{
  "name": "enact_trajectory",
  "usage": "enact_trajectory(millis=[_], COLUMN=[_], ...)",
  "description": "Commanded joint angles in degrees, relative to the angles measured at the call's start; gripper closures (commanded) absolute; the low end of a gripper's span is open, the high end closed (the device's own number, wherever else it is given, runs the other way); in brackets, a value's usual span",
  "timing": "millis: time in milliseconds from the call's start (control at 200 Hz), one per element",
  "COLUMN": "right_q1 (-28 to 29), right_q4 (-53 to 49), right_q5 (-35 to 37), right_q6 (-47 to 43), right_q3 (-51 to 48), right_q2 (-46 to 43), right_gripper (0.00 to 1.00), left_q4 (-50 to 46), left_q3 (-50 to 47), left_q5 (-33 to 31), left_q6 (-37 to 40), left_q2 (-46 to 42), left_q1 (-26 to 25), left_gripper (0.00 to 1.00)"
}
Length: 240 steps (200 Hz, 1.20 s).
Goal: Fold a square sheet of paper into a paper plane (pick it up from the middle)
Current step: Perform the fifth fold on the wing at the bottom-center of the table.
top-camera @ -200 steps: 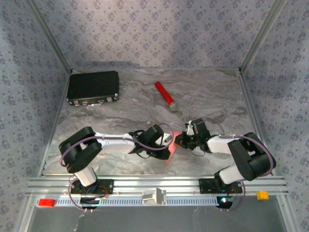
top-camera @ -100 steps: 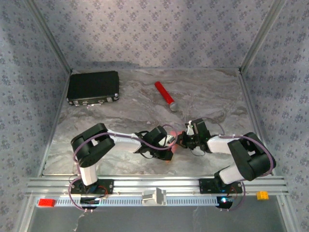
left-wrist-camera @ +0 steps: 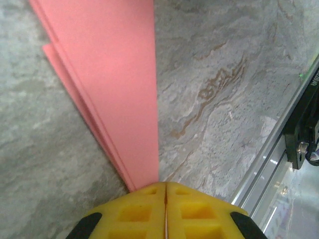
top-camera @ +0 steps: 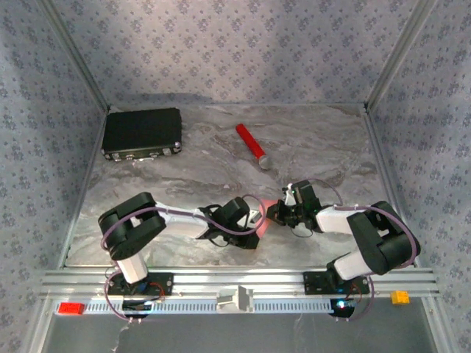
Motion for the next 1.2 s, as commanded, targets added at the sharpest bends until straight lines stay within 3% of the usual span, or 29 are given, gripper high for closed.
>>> enact_trajectory(millis=[0, 435, 879, 1024, 1194], right_q1=[-1.5, -1.4, -1.4, -1.7, -1.9], right_q4=[-5.8, -5.6, -6.4, -6.9, -6.7], right_q5=[8.1, 7.9, 7.9, 7.7, 7.3], right_q6=[-1.1, -1.0, -0.7, -1.0, -0.9], right_q3=[-1.8, -2.0, -1.7, -1.7, -1.6], right_q2=[2.5, 2.2, 0.6, 0.1, -0.3], right_gripper=[0.94, 0.94, 0.94, 0.94, 0.94], left_q4=[-6.5, -10.4, -11.8, -7.3, -4.5], left_q3=[-2.6, -1.5, 0.1, 0.5, 4.6], left_q5=[0.6, -1.3, -9.2, -7.4, -3.2], left_q6=[0.7, 2.0, 3.2, 2.5, 2.6], left_q2=[-2.0, -2.3, -12.2, -13.4, -8.7], left_q1=[-1.1, -2.3, -2.3, 0.5, 2.7], left_gripper=[0.92, 0.94, 0.92, 0.91, 0.91])
